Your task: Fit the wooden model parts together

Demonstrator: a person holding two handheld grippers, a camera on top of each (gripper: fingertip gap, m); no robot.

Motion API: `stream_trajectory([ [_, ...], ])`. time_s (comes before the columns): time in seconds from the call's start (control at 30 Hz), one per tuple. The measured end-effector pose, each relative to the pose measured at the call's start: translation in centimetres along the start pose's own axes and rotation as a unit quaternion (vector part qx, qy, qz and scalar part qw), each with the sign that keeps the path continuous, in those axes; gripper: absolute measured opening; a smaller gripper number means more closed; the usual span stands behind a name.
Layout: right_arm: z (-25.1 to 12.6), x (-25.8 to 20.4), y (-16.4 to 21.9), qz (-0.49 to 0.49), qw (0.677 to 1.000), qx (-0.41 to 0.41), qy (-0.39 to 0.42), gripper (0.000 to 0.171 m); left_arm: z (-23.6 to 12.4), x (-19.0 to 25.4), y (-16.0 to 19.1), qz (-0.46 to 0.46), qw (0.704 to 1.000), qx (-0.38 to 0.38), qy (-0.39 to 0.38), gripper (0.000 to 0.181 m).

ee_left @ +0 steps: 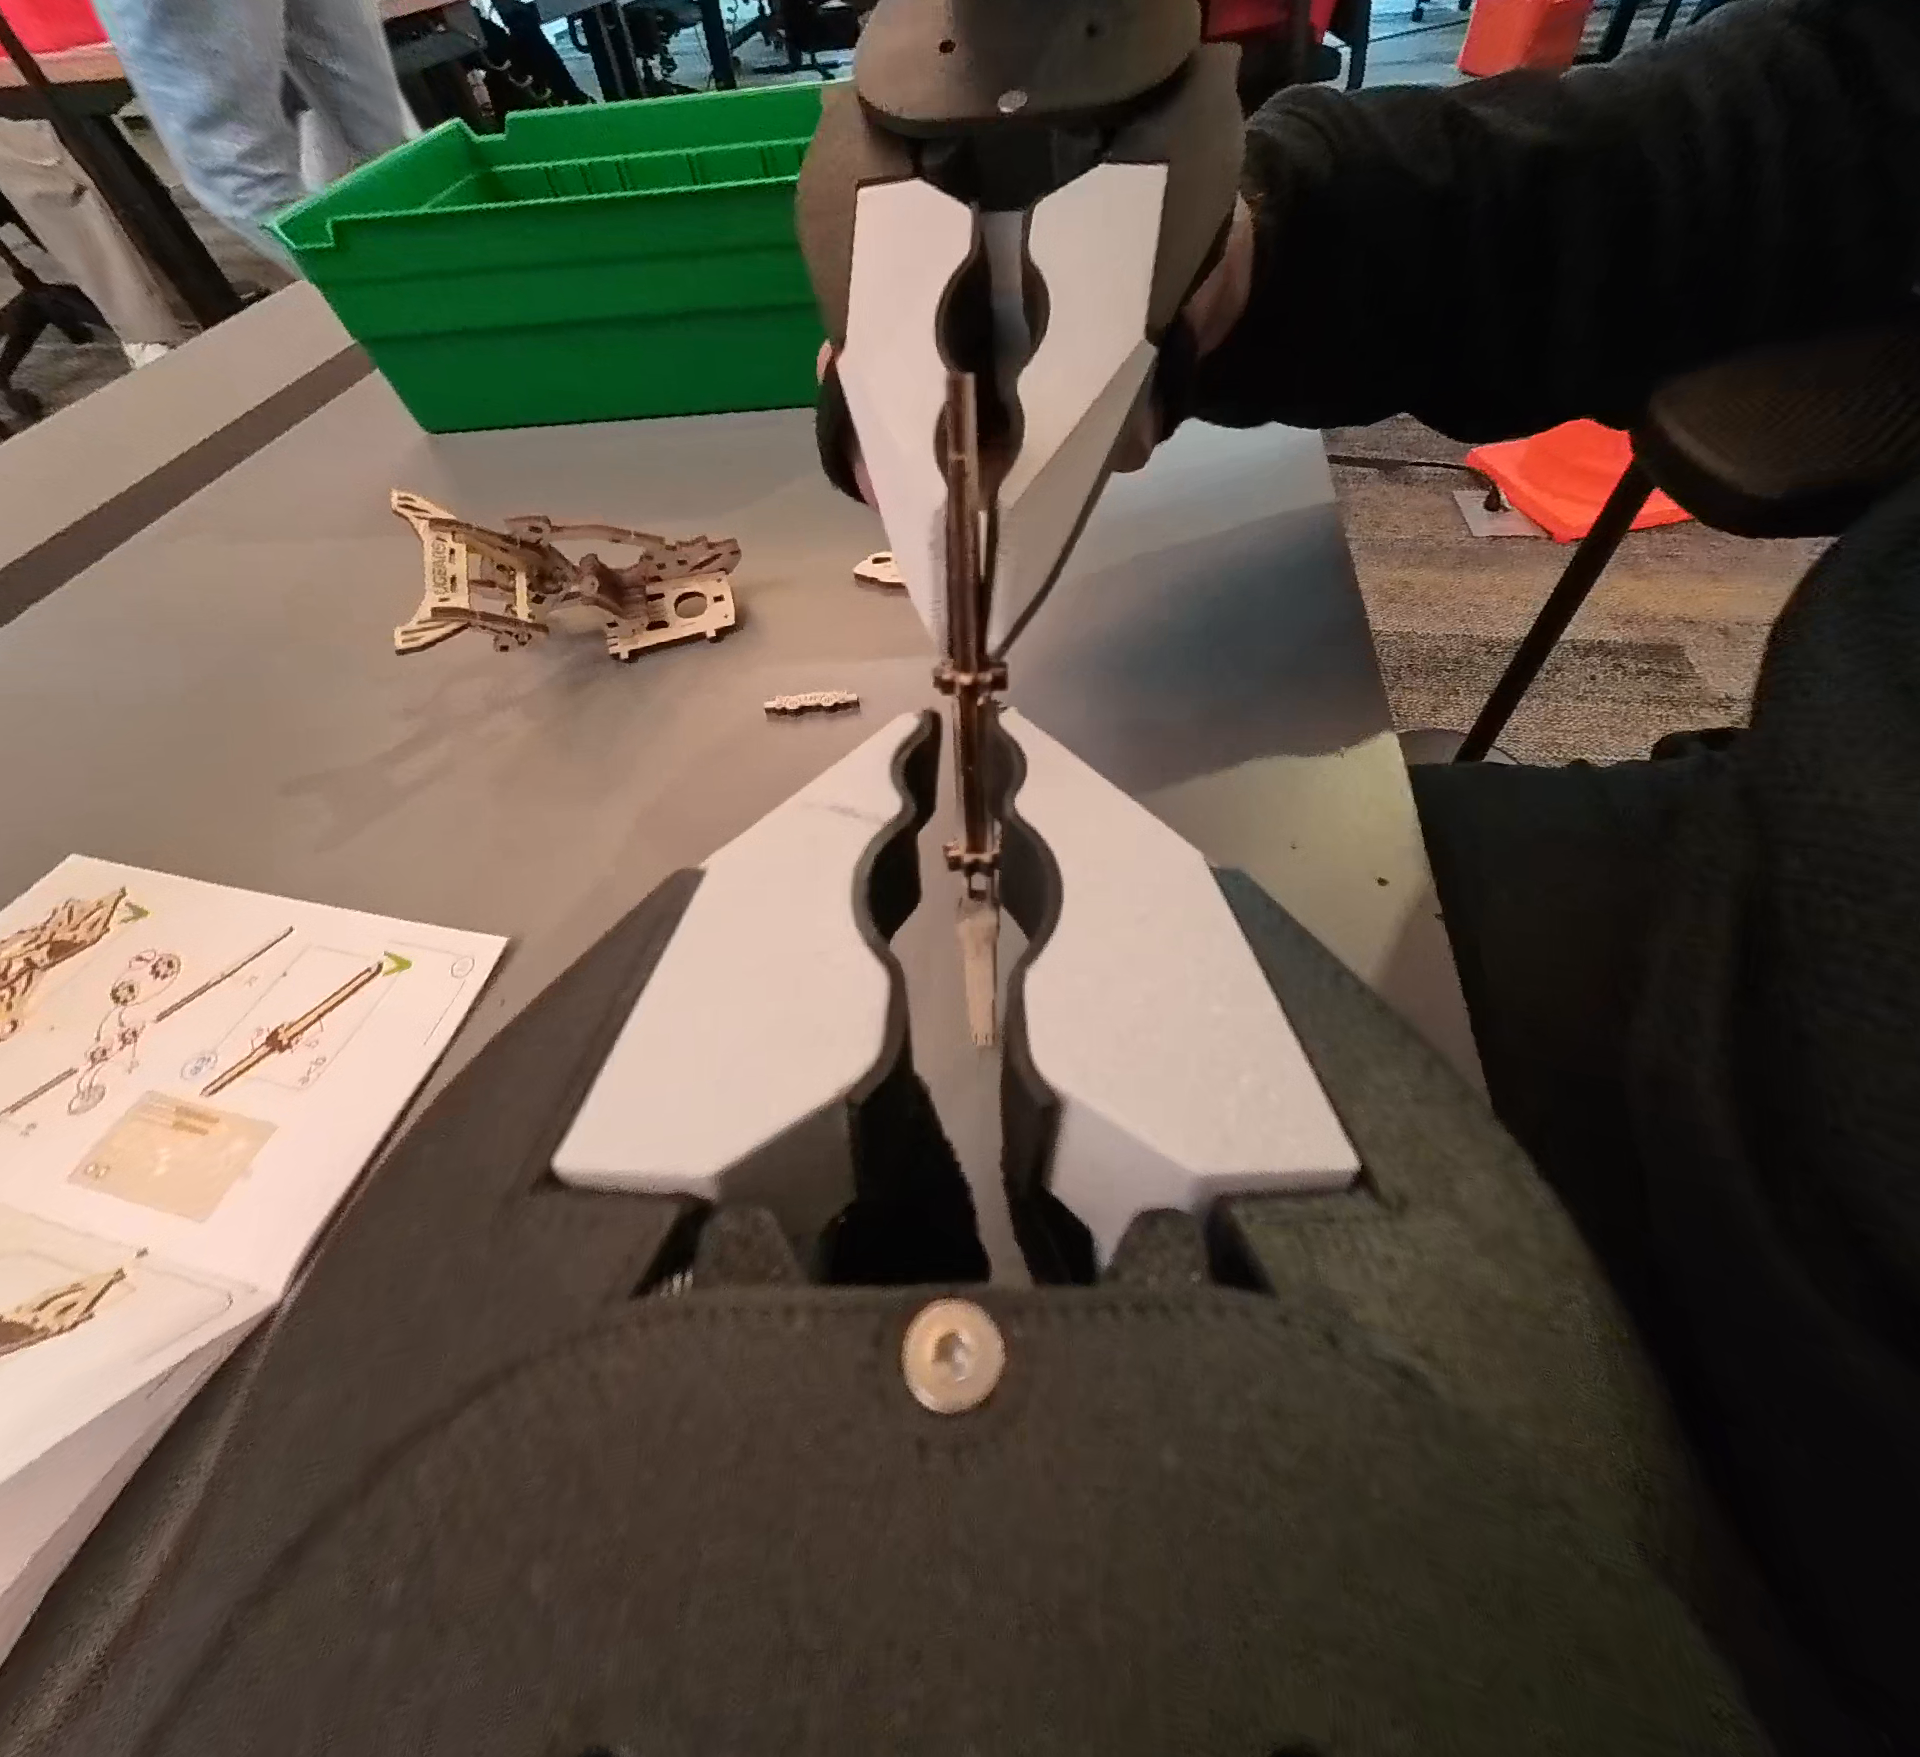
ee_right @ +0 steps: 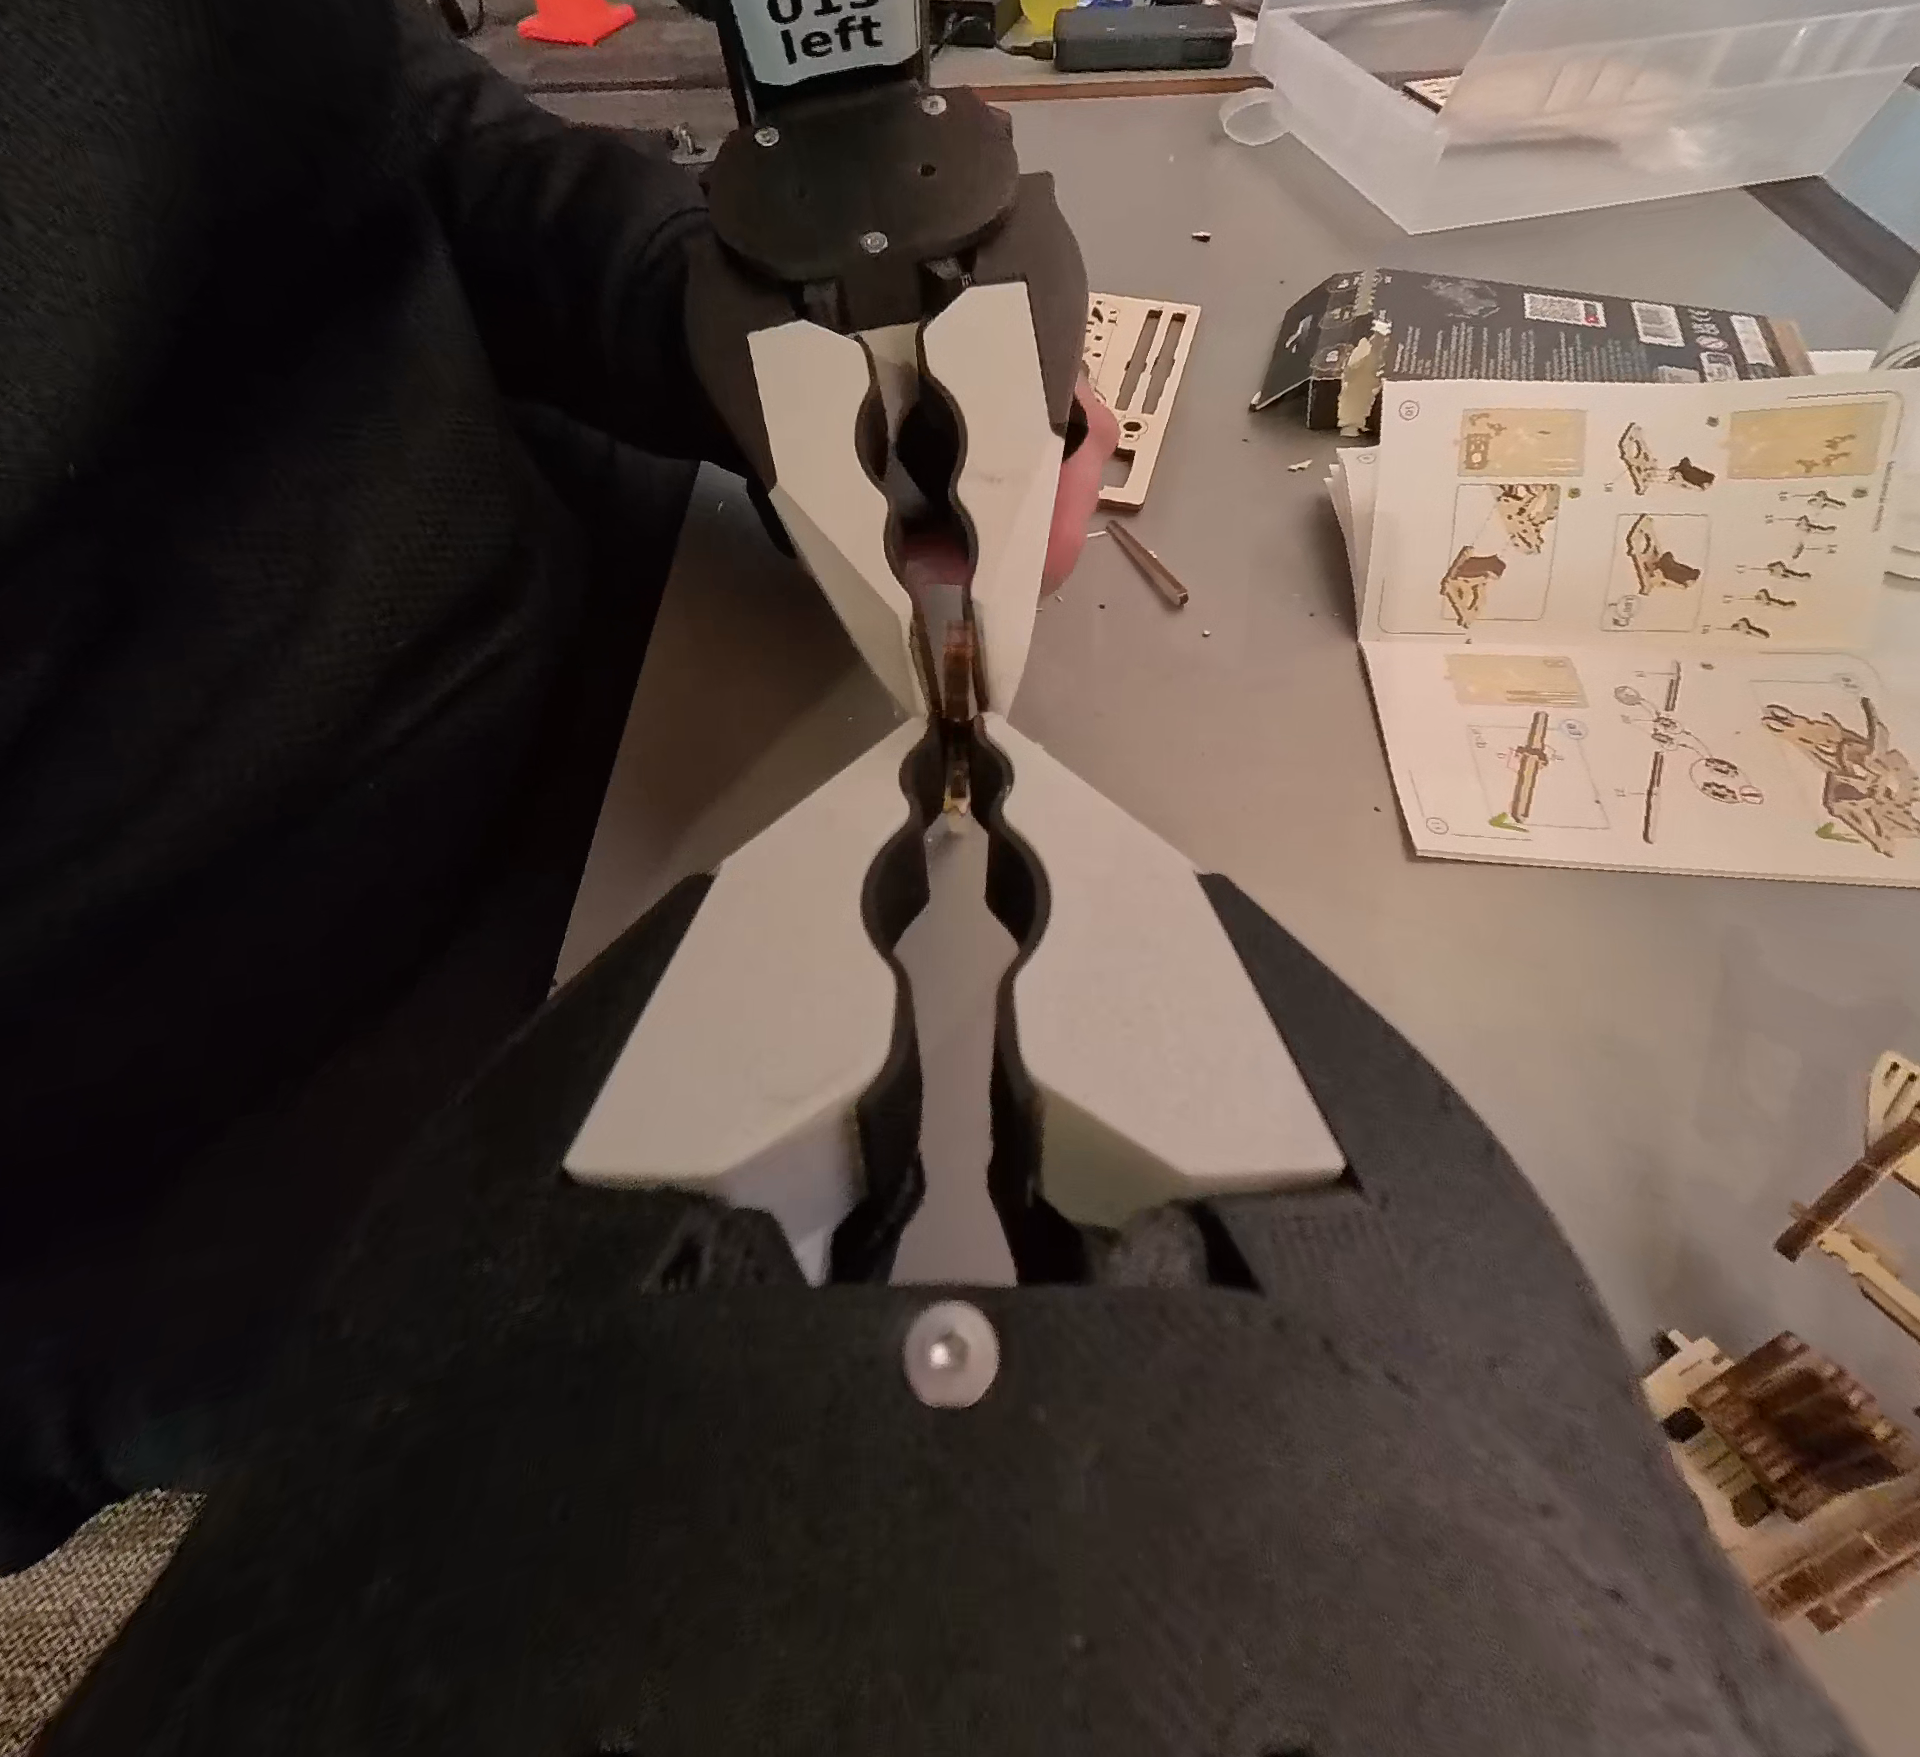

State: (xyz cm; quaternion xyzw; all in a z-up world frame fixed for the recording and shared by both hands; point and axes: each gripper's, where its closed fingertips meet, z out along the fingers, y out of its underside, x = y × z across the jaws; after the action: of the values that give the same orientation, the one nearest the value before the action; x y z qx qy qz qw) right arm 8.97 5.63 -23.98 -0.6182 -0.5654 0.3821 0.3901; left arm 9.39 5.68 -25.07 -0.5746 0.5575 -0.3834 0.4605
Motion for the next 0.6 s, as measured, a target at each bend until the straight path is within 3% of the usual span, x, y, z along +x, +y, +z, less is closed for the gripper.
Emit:
stream_trajectory([
  [0.3,0.13,-0.01,-0.04,0.002,1.0,0.002,-0.008,0.001,0.04,0.26,0.07,-0.01,1.0,0.02,0.004,0.0],
  [0.47,0.29,-0.29,0.09,0.003,1.0,0.005,-0.012,0.001,-0.08,0.07,0.05,-0.005,1.0,0.021,0.0,0.023],
  [0.6,0.47,-0.38,0.03,0.001,1.0,0.005,-0.017,0.001,0.36,0.54,0.12,0.015,1.0,0.011,0.019,0.012],
])
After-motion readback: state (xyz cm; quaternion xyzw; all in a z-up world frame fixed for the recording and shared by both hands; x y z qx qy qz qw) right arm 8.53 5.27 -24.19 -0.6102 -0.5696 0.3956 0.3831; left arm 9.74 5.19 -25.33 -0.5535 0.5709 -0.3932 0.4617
